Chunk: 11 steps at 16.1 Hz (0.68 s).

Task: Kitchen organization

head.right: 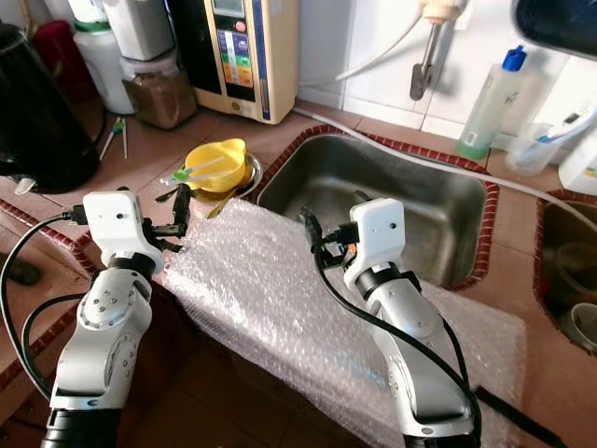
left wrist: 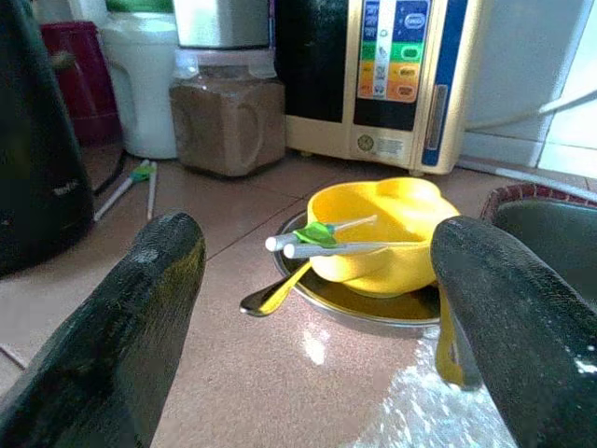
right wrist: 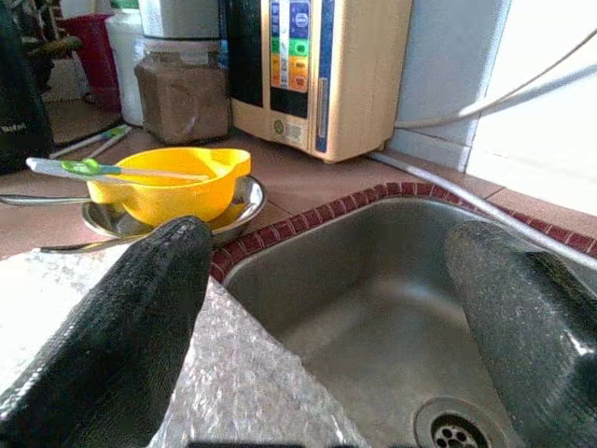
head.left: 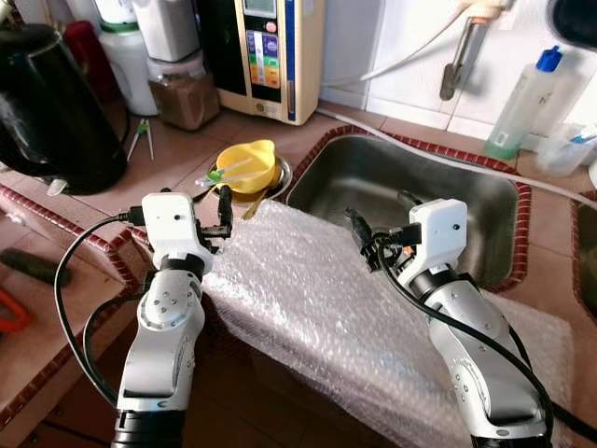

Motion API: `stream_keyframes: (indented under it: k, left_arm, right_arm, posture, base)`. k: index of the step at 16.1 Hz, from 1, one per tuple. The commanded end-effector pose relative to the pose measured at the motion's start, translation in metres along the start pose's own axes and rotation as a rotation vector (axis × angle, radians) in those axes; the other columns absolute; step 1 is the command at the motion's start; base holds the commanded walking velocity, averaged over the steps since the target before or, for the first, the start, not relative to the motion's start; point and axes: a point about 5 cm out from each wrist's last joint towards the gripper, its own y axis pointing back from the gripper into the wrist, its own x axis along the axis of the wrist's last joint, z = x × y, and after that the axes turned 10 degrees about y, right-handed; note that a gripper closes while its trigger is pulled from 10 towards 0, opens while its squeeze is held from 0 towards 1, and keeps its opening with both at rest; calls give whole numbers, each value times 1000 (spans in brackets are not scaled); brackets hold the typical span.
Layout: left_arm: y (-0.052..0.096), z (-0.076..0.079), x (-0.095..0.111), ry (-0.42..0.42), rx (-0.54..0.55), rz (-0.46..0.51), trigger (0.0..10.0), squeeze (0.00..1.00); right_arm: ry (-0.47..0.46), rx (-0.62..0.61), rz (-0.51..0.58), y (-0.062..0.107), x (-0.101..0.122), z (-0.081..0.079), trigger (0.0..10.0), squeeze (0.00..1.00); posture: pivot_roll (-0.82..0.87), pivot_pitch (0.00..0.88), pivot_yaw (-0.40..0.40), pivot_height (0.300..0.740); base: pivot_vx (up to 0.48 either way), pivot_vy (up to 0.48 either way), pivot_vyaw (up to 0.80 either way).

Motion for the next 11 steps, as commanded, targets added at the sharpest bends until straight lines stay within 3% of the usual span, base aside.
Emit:
stream_keyframes:
  k: [1,11]
  left_arm:
    - [1,1,2,5,-12,7,10000,0]
    - [2,0,2,1,-19,4,10000,0]
  right_arm:
    - [0,5,9,0,2,0,10000,0]
    - [-4,5,4,0,-1,-1,10000,0]
  posture:
    - [-107,54,26,740]
    - [-101,61,21,740]
  base:
    - [285,0,0]
    - [252,0,0]
